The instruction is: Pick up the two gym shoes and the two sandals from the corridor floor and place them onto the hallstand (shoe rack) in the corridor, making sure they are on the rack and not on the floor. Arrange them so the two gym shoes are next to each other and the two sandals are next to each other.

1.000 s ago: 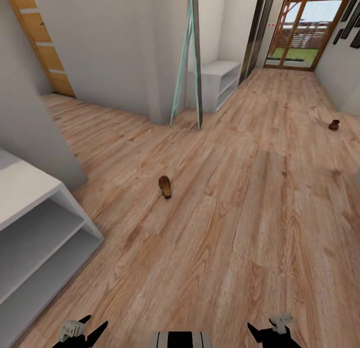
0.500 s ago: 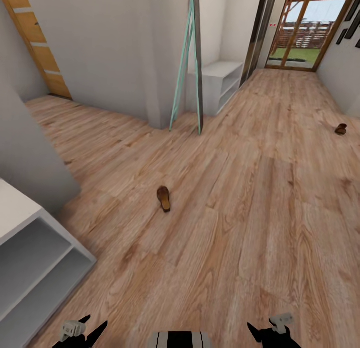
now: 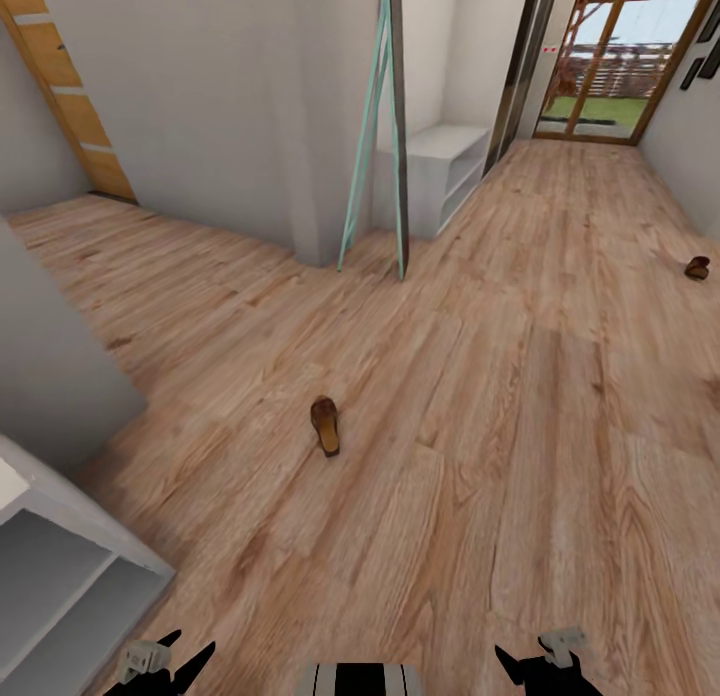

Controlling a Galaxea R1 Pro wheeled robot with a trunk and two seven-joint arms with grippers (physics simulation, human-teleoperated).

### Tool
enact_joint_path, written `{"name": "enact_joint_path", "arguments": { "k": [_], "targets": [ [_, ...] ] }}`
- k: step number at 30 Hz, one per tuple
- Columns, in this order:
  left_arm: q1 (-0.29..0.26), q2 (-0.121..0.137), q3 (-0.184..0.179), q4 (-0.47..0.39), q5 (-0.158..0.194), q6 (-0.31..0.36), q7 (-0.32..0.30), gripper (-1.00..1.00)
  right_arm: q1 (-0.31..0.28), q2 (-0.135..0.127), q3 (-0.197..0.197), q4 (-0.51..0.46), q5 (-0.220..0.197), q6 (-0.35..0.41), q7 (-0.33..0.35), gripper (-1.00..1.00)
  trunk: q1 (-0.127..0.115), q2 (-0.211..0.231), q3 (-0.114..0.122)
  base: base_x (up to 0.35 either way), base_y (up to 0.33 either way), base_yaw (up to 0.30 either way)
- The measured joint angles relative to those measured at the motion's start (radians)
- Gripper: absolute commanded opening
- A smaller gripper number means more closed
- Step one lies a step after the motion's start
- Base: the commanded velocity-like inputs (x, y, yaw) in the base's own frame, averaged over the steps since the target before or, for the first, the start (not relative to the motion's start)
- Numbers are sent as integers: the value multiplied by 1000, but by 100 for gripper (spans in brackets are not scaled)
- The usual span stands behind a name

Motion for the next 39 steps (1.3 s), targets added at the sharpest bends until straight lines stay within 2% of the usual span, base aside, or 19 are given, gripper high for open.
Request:
{"name": "enact_joint_path", "arguments": {
  "k": [10, 28, 34, 39],
  "targets": [
    [0, 0, 0, 0, -3, 0, 0, 100, 0, 0, 0, 0, 0, 0, 0, 100, 0, 0, 0, 301, 0, 0],
    [0, -4, 1, -11, 0, 1, -7, 100, 0, 0, 0, 0, 0, 0, 0, 100, 1, 0, 0, 16, 0, 0],
    [-8, -7, 1, -29, 4, 17, -2, 100, 0, 2, 0, 1, 1, 0, 0, 100, 1, 0, 0, 0, 0, 0],
    [-35, -13, -4, -45, 6, 71, 1, 100, 0, 4, 1, 0, 1, 0, 0, 100, 1, 0, 0, 0, 0, 0]
  ]
}}
